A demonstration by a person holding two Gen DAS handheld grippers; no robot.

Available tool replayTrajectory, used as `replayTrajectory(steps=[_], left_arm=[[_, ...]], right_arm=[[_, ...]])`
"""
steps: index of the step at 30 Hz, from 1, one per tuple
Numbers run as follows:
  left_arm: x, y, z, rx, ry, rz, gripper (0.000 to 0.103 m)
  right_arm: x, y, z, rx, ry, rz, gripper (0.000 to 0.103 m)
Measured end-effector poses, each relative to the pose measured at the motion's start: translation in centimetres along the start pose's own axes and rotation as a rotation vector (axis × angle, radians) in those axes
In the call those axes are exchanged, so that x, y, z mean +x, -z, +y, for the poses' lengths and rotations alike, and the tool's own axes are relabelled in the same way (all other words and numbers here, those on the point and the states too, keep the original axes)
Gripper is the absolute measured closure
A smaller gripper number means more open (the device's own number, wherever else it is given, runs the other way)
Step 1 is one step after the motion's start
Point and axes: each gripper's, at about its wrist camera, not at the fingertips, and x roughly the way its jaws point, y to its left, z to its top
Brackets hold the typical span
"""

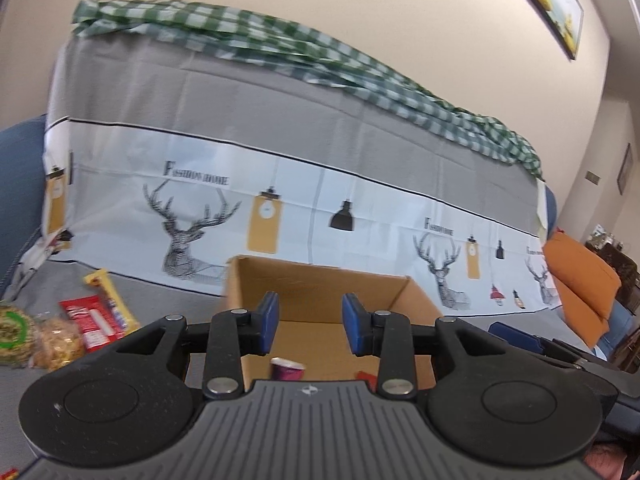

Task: Organize snacks
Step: 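Open both tools to drop the red packet and tube snack into the box, then move both tools back to the snack pile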

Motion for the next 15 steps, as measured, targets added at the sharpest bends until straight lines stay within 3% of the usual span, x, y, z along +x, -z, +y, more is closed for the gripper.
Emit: replayTrajectory(steps=[11,14,15], left_arm=[[-4.7,-1.0,6.1,-0.015,-0.114,-0.025,0.065],[-5.9,-1.1,8.1,-0.032,-0.155,-0.032,0.065],[-6.3,-1.1,8.8,-0.038,-0.170,-0.033,0.066]], right_arm=[[0.0,1.1,8.5,-0.069,-0.105,-0.009,0.030],[-0.1,1.6,11.4,-0.082,-0.153,-0.004,0.040],[-0.2,1.8,12.4,-0.085,-0.169,-0.010,0.049]])
